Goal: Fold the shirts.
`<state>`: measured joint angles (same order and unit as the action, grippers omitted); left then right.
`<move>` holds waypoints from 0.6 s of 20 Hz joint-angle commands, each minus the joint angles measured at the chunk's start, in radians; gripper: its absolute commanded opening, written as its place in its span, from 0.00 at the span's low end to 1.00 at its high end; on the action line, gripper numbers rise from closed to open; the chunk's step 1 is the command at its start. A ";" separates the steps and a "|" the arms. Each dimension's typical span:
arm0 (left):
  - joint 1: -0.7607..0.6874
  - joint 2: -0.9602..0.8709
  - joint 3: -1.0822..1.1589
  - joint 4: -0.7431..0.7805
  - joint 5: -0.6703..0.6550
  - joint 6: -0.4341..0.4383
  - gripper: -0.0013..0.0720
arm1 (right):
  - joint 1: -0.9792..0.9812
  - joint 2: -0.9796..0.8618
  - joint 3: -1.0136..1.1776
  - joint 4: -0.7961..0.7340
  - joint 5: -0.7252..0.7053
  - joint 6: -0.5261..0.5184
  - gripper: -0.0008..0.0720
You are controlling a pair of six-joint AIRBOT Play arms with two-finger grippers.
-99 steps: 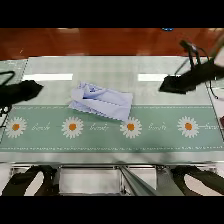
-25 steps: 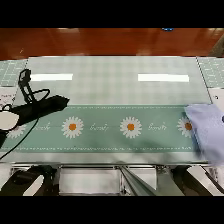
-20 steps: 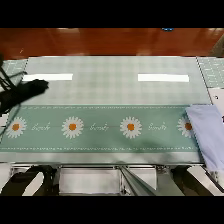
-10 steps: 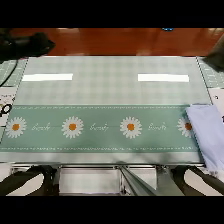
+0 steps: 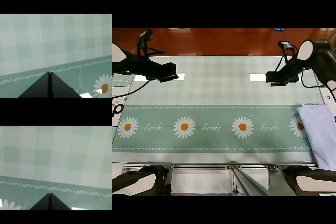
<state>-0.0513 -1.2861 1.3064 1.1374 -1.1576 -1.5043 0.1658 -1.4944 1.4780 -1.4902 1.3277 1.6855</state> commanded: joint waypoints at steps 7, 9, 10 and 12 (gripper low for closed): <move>0.007 -0.017 -0.015 0.015 -0.037 -0.008 0.04 | 0.012 -0.023 0.005 -0.039 0.046 0.021 0.04; 0.007 -0.017 -0.015 0.015 -0.037 -0.008 0.04 | 0.012 -0.023 0.005 -0.039 0.046 0.021 0.04; 0.007 -0.017 -0.015 0.015 -0.037 -0.008 0.04 | 0.012 -0.023 0.005 -0.039 0.046 0.021 0.04; 0.007 -0.017 -0.015 0.015 -0.037 -0.008 0.04 | 0.012 -0.023 0.005 -0.039 0.046 0.021 0.04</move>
